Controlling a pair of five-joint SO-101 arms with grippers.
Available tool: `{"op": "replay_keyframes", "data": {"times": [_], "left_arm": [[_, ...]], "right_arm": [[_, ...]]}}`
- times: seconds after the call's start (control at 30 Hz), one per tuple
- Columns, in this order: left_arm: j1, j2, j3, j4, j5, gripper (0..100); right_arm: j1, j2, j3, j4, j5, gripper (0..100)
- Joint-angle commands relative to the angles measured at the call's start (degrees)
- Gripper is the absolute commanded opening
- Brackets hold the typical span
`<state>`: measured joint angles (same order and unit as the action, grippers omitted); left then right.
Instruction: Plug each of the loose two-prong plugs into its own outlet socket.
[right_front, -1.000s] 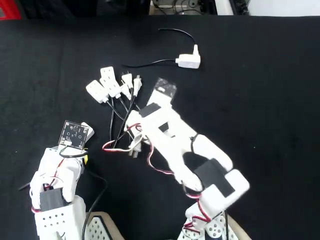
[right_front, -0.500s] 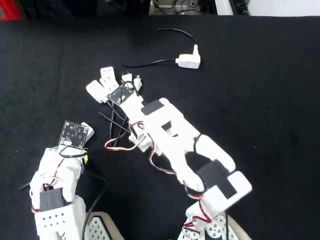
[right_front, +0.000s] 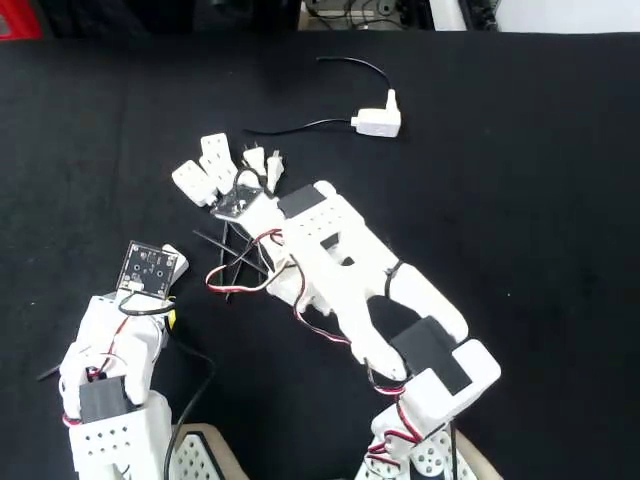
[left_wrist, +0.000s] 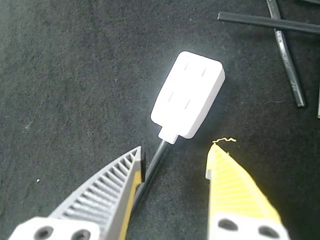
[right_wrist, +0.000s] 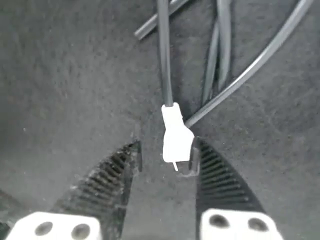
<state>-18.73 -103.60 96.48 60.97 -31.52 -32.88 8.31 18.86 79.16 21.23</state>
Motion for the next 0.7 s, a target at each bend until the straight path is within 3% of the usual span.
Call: {"op": "replay_keyframes", "data": {"times": [0.0,0.4,0.67], "left_arm": [[0.4,-0.5,0.8,0.4,-0.4,21],[0.3,-0.5,0.8,0.4,-0.4,21],[0.3,-0.5,0.9,0.4,-0.4,21]], "right_arm": [[1.4,-0.3,-0.6,0.5,5.3,14.9],[7.6,0.0,5.0,-4.1,24.6,14.9],[7.3,0.0,8.7,-10.9,24.4,15.1]]}}
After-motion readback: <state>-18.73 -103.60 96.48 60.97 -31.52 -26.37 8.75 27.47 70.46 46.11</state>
